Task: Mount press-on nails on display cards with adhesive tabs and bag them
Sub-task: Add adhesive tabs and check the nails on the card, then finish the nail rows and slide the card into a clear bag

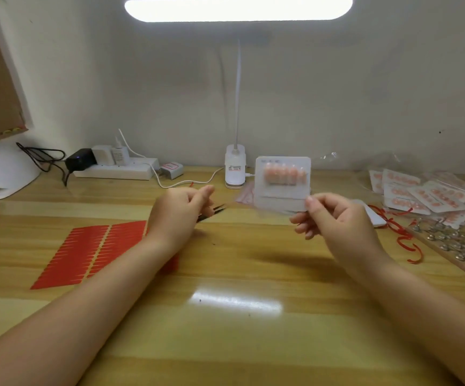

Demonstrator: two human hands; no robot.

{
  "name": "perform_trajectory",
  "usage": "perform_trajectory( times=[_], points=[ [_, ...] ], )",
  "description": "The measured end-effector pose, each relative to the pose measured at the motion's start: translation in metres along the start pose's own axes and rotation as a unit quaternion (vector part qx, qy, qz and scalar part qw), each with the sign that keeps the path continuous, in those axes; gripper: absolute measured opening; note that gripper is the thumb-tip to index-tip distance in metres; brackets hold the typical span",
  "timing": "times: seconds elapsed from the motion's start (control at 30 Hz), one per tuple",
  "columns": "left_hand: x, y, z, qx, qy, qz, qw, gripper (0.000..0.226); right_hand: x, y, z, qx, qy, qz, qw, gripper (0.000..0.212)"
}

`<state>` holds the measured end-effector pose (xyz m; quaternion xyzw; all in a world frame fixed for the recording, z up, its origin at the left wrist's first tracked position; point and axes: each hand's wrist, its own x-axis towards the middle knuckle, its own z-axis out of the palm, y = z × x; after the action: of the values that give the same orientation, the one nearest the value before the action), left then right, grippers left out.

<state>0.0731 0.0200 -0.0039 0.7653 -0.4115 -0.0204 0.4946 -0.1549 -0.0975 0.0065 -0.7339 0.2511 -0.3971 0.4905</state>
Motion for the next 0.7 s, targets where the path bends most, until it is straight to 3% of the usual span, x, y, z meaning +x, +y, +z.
perform_trajectory(
  times=[0.07,0.13,0.27,0.33,0.43,0.5,0.7],
  points=[
    [0.012,-0.013,-0.01,-0.01,0.008,-0.027,1.0,0.016,0.012,-0.007,-0.007,0.009,0.028,0.005,1.0,0.022],
    [0.016,-0.021,-0.01,-0.009,-0.02,-0.028,0.999,0.026,0.02,-0.009,-0.008,0.023,0.05,0.025,0.998,0.021],
    [0.009,-0.018,0.008,0.069,-0.087,0.029,0.993,0.02,0.028,-0.004,0.011,0.059,0.059,0.053,0.995,0.02],
    [0.012,-0.013,0.003,0.071,-0.048,0.033,0.996,0.014,0.029,-0.001,0.032,0.071,0.043,0.06,0.995,0.02],
    [0.03,-0.014,-0.023,0.028,0.036,-0.035,0.998,0.019,0.031,0.002,0.072,0.08,0.019,0.072,0.994,0.021],
    [0.045,-0.028,-0.048,0.061,0.076,-0.085,0.992,0.021,0.035,0.001,0.099,0.08,0.007,0.077,0.994,0.021],
    [0.058,-0.128,-0.169,0.192,0.247,-0.211,0.926,0.026,0.041,-0.007,0.168,0.093,-0.035,0.074,0.992,0.022]
  ],
)
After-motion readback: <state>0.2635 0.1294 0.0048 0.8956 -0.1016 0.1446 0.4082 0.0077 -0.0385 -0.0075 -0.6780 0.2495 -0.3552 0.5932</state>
